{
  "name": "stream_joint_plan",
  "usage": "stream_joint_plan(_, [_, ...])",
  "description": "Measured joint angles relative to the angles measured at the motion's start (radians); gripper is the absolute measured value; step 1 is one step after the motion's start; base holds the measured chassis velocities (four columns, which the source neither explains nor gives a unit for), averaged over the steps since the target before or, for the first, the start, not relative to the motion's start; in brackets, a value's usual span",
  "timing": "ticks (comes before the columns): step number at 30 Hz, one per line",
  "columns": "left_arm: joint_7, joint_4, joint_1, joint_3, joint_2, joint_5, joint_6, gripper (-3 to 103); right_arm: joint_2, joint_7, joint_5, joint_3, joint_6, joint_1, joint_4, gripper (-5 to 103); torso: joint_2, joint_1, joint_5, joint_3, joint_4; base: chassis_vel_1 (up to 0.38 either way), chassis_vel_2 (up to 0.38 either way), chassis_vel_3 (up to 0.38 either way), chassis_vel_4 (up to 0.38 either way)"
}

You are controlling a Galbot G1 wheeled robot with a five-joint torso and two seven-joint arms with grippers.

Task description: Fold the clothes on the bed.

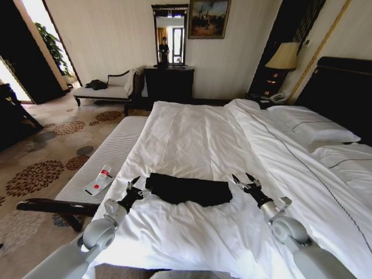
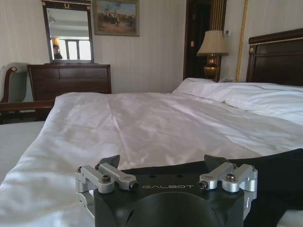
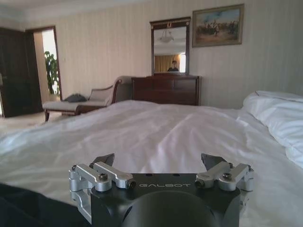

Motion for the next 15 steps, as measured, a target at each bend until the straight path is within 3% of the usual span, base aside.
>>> stream_joint_plan(2, [0.0, -0.029, 0.059, -0.039, -0.008, 0.013, 0.0, 100, -0.019, -0.019, -0.02, -0.116, 0.026, 0.142, -0.091, 100, 0.0, 0.0, 0.0007, 0.0, 0.0011, 0.0, 0.0, 0.0, 0.0])
stream_joint_plan(6, [-0.007, -0.062, 0.101, -0.064, -0.022, 0.018, 0.003, 100, -0.018, -0.044, -0.075, -0.231, 0.06, 0.271, -0.166, 100, 0.0, 0.0, 0.0002, 0.0, 0.0016, 0.0, 0.0, 0.0, 0.0])
stream_joint_plan(15, [-0.012, -0.153, 0.187, -0.121, -0.008, 0.009, 0.01, 100, 0.004, -0.092, -0.235, -0.368, 0.135, 0.38, -0.266, 100, 0.0, 0.0, 0.0, 0.0, 0.0001, 0.0, 0.0, 0.0, 0.0])
